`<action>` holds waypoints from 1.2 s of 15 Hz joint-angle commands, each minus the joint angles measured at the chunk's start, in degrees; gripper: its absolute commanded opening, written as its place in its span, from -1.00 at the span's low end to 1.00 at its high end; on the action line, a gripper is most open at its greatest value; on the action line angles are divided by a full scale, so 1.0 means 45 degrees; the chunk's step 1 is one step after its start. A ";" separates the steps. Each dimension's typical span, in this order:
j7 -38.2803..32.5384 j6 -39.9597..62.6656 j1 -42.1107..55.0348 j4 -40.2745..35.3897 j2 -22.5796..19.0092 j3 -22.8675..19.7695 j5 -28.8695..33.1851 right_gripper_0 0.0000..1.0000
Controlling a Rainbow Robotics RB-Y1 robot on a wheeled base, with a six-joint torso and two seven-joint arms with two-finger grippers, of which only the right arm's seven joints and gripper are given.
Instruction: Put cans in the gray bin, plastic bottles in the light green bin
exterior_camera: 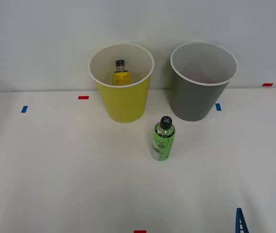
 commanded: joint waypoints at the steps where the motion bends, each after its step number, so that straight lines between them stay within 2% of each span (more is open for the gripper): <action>1: 0.0000 0.0000 0.0000 0.0000 0.0000 0.0000 0.0000 1.00; 17: 0.0000 0.0000 0.0000 0.0000 0.0000 0.0000 0.0000 1.00; 18: -0.0019 0.0176 -0.0195 0.0449 -0.0059 -0.0039 -0.0019 1.00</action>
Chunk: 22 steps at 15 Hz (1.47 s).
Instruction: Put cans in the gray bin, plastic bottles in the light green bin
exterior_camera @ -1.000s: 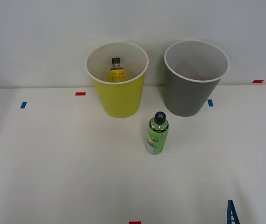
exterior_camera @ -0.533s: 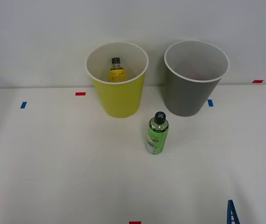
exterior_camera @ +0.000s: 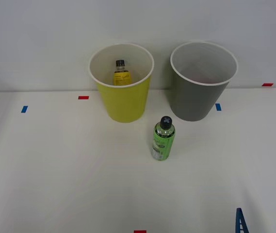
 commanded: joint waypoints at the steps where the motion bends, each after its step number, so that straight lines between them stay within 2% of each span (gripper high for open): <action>1: 0.0020 0.0078 -0.0273 0.0547 -0.0156 -0.0078 -0.0059 1.00; 5: 0.0254 -0.0137 -0.0723 0.0508 -0.1523 0.0078 -0.0391 1.00; 8: 0.0508 -0.0117 -0.1543 0.0527 -0.2949 0.1113 -0.0254 1.00; 10: 0.0645 0.0332 -0.2012 0.0527 -0.3574 0.1895 -0.0625 1.00; 14: 0.1231 0.1699 -0.3418 0.0527 -0.3965 0.2969 -0.0918 1.00; 22: 0.2109 0.3438 -0.5000 0.0527 -0.4336 0.3965 -0.1602 1.00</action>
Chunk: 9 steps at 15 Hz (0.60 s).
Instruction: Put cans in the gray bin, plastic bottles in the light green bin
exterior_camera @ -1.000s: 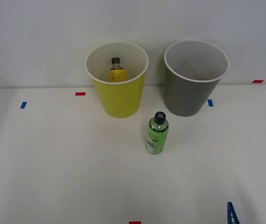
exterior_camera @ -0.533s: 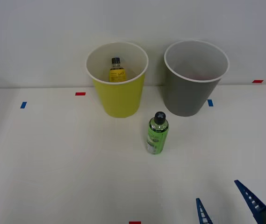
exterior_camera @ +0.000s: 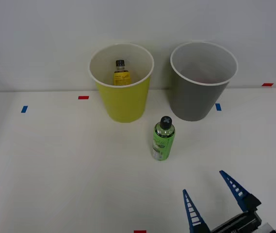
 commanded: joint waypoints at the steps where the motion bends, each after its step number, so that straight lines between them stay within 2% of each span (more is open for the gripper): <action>1: 0.0256 0.0992 -0.0836 0.0001 0.0017 0.0319 -0.0076 1.00; 6: 0.0471 0.2945 -0.2418 0.0001 0.0173 0.0885 -0.0135 1.00; 9: 0.0529 0.4234 -0.3278 0.0001 0.0290 0.1256 -0.0682 1.00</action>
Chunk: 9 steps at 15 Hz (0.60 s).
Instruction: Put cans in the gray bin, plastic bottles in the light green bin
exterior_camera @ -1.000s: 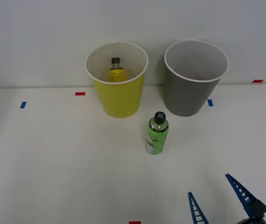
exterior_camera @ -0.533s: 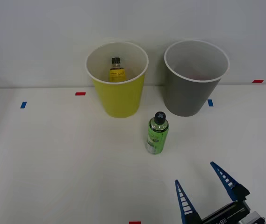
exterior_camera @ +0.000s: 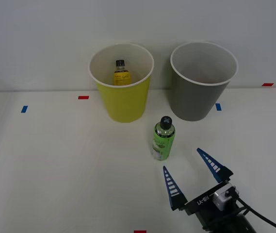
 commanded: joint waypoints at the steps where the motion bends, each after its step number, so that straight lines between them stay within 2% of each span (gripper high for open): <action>1: 0.0052 0.1052 -0.0735 0.0000 0.0130 0.0209 -0.0324 1.00; 5: 0.0071 0.1950 -0.1340 0.0000 0.0501 0.0248 -0.0324 1.00; 9: 0.0149 0.0935 -0.2512 0.2246 0.1986 -0.0006 0.0047 1.00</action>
